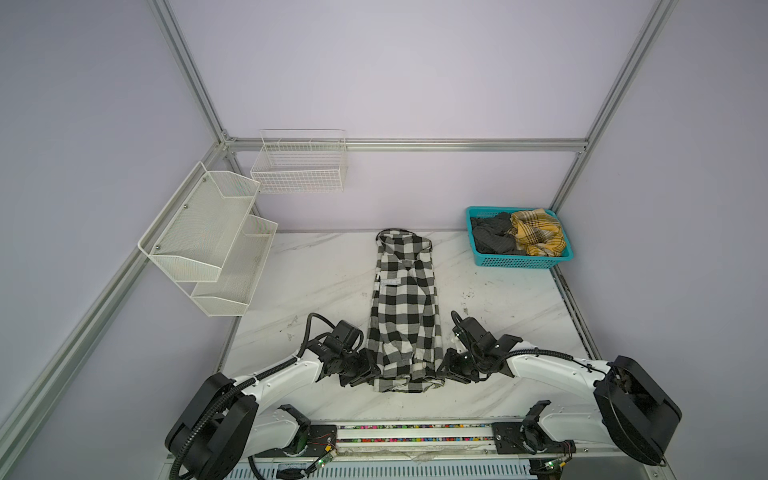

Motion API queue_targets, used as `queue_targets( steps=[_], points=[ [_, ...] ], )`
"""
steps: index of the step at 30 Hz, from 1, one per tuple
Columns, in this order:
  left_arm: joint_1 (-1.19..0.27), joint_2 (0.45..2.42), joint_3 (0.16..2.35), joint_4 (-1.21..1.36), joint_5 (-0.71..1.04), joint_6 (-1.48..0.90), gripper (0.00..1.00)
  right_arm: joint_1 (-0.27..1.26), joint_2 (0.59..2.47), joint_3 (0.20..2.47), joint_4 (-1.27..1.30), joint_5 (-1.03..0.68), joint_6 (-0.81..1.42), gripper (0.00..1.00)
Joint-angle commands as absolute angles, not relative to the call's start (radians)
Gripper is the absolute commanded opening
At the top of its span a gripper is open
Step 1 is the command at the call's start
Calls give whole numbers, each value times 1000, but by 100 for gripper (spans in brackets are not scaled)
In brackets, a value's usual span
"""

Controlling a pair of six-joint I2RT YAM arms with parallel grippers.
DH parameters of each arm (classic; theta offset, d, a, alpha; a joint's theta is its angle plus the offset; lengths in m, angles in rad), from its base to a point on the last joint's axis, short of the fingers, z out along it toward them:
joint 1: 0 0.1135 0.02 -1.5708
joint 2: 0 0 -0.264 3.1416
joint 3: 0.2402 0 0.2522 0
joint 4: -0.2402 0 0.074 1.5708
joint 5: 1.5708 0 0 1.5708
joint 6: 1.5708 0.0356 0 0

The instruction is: Fold and stack the long sleeve shirts

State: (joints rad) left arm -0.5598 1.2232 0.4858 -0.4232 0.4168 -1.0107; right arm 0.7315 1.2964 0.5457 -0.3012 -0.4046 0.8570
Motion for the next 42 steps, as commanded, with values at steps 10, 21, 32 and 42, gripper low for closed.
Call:
queue_targets(
  steps=[10,21,32,42],
  points=[
    [-555,1335,452,-434,389,-989,30,747,1326,560,-291,-381,872,25],
    [-557,1267,446,-505,370,-983,34,753,1320,555,-286,-374,877,18],
    [-557,1332,479,-471,383,-966,21,759,1331,558,-275,-369,888,18],
    [-555,1301,468,-487,370,-960,27,762,1327,553,-273,-354,899,17]
  ],
)
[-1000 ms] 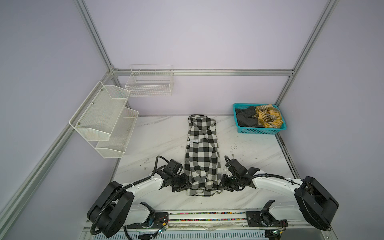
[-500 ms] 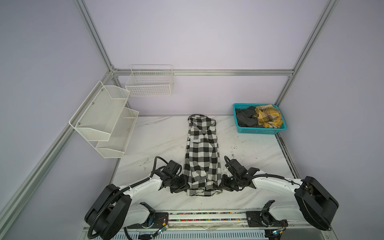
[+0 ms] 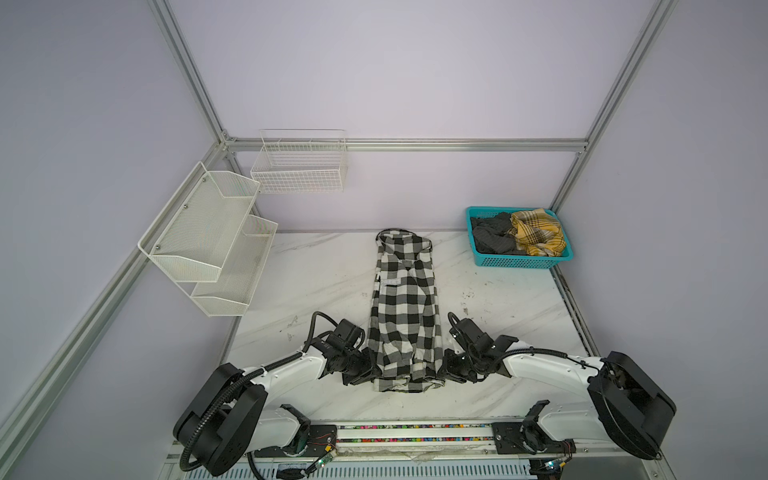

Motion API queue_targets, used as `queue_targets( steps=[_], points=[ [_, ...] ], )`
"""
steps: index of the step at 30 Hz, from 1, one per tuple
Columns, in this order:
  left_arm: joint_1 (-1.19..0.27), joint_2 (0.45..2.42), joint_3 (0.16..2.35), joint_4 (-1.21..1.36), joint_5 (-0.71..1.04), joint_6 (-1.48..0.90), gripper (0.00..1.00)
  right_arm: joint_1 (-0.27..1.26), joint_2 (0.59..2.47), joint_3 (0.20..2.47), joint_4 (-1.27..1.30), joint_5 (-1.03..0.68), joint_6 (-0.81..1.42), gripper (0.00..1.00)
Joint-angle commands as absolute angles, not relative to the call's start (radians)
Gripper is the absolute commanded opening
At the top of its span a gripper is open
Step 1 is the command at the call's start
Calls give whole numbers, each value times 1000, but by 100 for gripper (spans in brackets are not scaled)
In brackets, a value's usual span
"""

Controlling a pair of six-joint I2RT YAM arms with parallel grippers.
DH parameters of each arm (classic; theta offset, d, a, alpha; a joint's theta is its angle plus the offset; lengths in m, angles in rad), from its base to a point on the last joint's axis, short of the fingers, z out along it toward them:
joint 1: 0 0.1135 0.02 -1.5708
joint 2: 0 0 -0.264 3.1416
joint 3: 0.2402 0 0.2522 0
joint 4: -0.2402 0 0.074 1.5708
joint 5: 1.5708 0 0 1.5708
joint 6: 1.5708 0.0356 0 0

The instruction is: Fold and stack the long sleeve shirts

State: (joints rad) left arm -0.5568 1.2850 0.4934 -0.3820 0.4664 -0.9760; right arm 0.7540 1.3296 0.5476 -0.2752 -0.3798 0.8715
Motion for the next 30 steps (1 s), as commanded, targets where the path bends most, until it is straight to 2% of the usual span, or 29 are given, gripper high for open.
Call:
queue_targets(
  steps=[1,8,12,22,27,30],
  points=[
    [-554,1295,466,-489,367,-960,27,762,1327,549,-273,-354,899,17],
    [-543,1304,465,-495,362,-943,31,768,1327,539,-267,-353,909,17],
    [-534,1297,461,-491,359,-941,29,772,1329,543,-262,-352,916,17],
    [-529,1305,455,-451,385,-949,15,785,1325,546,-244,-348,914,12],
    [-559,1310,454,-441,388,-967,0,792,1314,554,-229,-344,910,1],
    [-577,1293,440,-439,377,-996,0,801,1291,551,-247,-336,910,0]
  ],
)
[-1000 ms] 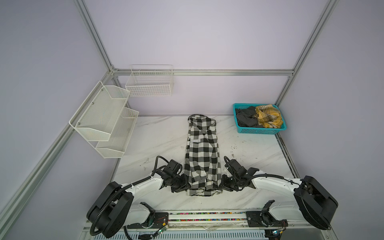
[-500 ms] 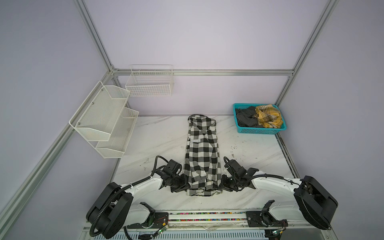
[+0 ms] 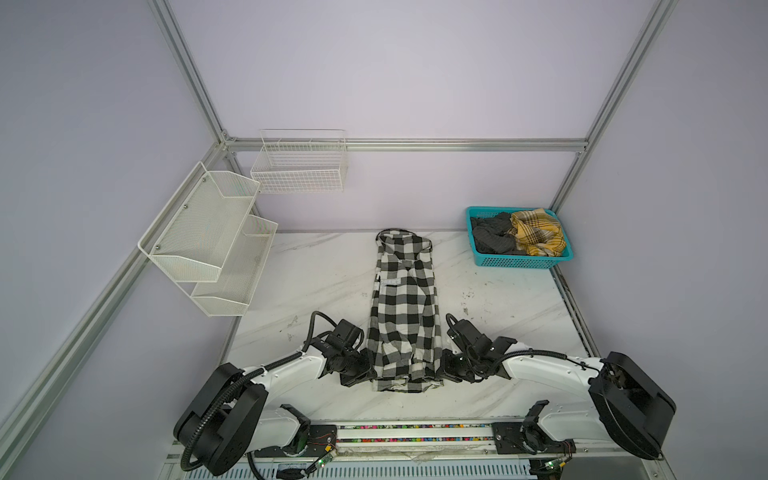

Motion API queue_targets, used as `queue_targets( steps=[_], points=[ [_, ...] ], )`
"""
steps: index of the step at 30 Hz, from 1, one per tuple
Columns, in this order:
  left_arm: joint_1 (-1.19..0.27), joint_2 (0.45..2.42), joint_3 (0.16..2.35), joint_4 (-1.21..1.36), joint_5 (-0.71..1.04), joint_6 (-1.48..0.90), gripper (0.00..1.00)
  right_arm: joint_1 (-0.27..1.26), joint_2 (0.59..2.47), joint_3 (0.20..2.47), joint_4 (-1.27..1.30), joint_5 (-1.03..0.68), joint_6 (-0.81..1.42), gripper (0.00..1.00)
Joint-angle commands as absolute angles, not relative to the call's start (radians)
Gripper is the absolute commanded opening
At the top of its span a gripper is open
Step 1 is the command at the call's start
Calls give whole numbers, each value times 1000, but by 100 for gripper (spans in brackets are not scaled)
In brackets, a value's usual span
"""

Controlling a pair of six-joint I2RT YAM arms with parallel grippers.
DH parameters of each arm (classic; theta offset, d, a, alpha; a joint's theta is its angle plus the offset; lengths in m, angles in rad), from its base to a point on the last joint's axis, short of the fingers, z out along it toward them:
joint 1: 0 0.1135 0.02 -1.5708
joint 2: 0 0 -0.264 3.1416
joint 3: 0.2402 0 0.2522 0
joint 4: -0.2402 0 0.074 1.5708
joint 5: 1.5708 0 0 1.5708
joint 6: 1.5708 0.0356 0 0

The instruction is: Fold and stack the long sleeve shirts

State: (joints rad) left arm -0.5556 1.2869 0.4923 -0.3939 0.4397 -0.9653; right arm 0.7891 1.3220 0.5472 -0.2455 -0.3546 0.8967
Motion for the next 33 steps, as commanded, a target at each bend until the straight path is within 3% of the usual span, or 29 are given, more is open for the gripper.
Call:
queue_targets(
  steps=[1,17,24,27,30,33],
  points=[
    [-584,1284,436,-439,376,-1006,0,806,1279,547,-255,-333,910,0],
    [-936,1006,384,-538,252,-1364,0,988,765,443,-555,-243,1104,0],
    [-934,1003,638,-655,134,-1355,0,986,755,625,-656,-116,1113,0],
    [-907,1020,756,-629,72,-1321,0,961,869,714,-653,-116,1065,0],
    [-810,1089,884,-627,82,-1246,0,864,1001,819,-650,-130,952,0],
    [-713,1199,984,-602,100,-1152,0,673,1153,921,-618,-210,776,0]
  ],
)
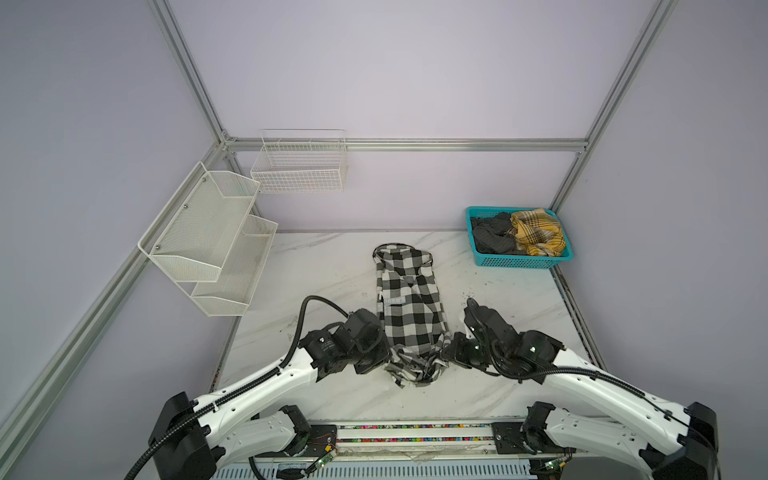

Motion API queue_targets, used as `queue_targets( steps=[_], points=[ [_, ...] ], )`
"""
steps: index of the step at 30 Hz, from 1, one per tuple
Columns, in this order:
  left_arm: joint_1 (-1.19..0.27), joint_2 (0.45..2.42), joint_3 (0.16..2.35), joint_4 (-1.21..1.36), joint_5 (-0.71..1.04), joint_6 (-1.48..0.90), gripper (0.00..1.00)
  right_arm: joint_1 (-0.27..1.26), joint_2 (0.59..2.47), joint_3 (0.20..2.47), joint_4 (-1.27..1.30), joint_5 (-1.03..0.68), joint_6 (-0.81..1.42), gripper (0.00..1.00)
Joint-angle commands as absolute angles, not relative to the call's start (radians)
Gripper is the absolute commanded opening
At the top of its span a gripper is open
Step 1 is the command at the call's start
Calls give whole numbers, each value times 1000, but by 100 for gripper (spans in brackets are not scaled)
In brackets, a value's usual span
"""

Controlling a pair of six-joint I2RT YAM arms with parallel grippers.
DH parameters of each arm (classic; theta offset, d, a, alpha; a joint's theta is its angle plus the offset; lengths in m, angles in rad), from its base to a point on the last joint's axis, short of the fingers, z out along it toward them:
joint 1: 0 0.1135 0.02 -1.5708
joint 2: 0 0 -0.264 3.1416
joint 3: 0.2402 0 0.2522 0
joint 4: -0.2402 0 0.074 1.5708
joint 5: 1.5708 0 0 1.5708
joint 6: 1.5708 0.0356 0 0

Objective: Fold and stack the long sleeve shirts
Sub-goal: 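Lift the near end with both grippers and carry it away from the robot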

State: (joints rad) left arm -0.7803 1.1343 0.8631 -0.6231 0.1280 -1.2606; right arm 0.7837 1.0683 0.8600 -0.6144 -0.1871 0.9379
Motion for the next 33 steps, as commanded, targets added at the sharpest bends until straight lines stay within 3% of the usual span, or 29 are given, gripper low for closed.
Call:
queue_targets(
  steps=[1,8,12,14,16,18,20,28,33],
  points=[
    [-679,1241,1008,-576,123,-1118,0,620,1215,963,-597,-231,729,0],
    [-465,1658,1173,-467,260,-985,0,477,1752,1334,-563,-313,507,0],
    [-411,1887,1308,-446,350,-925,0,460,1911,1458,-564,-284,496,0],
    [-397,1933,1374,-467,327,-894,11,448,1966,1503,-564,-274,499,0],
    [-383,1933,1403,-451,328,-888,18,437,2002,1541,-567,-259,502,0],
    [-375,1918,1430,-433,325,-879,14,421,2021,1571,-570,-243,509,0],
    [-376,1922,1474,-445,335,-866,0,402,2024,1587,-569,-250,510,0],
    [-387,1895,1495,-453,332,-878,0,379,1933,1542,-539,-247,541,0],
    [-375,2028,1605,-431,379,-868,0,337,2022,1586,-523,-275,543,0]
  ],
)
